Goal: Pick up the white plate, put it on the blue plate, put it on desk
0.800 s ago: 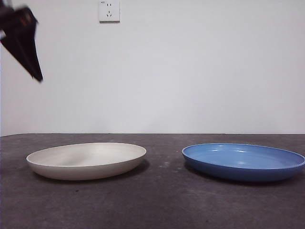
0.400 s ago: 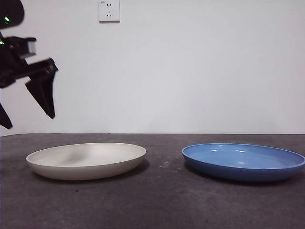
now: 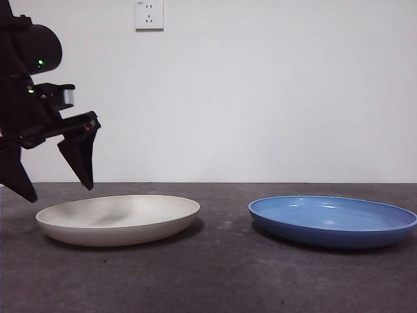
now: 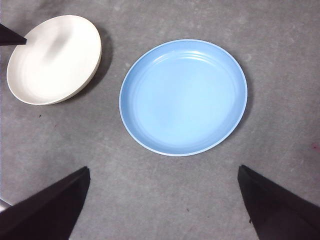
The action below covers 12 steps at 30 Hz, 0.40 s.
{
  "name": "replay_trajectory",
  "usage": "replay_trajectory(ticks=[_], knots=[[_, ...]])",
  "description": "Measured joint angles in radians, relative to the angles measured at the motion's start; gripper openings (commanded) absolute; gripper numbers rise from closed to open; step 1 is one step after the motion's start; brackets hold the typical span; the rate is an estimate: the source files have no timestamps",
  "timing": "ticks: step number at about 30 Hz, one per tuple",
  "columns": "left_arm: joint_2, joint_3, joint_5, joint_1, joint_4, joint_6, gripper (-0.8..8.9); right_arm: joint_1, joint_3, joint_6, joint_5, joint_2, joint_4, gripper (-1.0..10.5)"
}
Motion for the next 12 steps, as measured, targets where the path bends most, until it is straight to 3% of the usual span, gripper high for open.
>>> replay_trajectory(ticks=[10,12], knots=[[0.065,0.002,0.000,-0.018,0.016,0.000,4.24,0.000,0.000,0.000,0.000,0.000,0.001,4.7],[0.074,0.002,0.000,-0.021,0.018,-0.001,3.82,0.000,0.000,0.000,0.000,0.000,0.001,4.7]])
